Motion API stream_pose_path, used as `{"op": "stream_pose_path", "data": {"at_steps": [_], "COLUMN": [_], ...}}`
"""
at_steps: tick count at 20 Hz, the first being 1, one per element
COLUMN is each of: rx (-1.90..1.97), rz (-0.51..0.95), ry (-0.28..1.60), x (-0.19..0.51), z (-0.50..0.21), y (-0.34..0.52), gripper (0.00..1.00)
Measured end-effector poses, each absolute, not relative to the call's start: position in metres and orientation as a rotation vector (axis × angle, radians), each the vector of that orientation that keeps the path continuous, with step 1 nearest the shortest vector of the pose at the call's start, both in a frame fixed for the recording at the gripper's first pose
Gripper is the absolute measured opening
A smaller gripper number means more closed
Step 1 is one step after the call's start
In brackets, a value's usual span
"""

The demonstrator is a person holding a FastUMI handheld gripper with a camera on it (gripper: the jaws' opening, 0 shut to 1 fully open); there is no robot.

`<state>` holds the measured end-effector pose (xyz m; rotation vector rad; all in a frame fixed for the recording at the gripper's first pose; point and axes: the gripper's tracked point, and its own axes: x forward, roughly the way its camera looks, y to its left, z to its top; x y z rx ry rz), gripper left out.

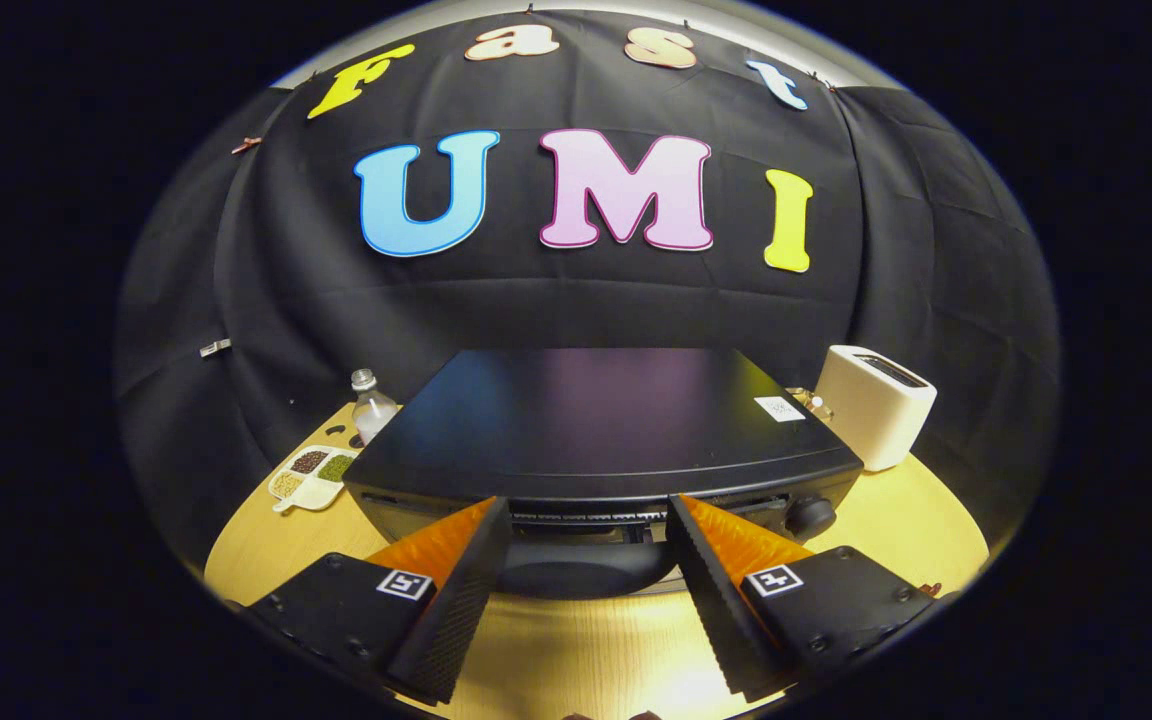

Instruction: Open the toaster oven, put the food inside, and close the toaster oven door.

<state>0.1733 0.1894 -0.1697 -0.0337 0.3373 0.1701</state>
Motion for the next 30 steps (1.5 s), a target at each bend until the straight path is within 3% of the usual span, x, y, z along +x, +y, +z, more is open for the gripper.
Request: {"op": "stream_pose_path", "data": {"at_steps": [23, 30], "rx": [-0.094, -0.108], "rz": [0.228, 0.231], "ry": [0.522, 0.511], "x": [0.054, 0.034], "z": [-0.285, -0.261], "y": [0.157, 0.129], "gripper": [0.97, 0.97]}}
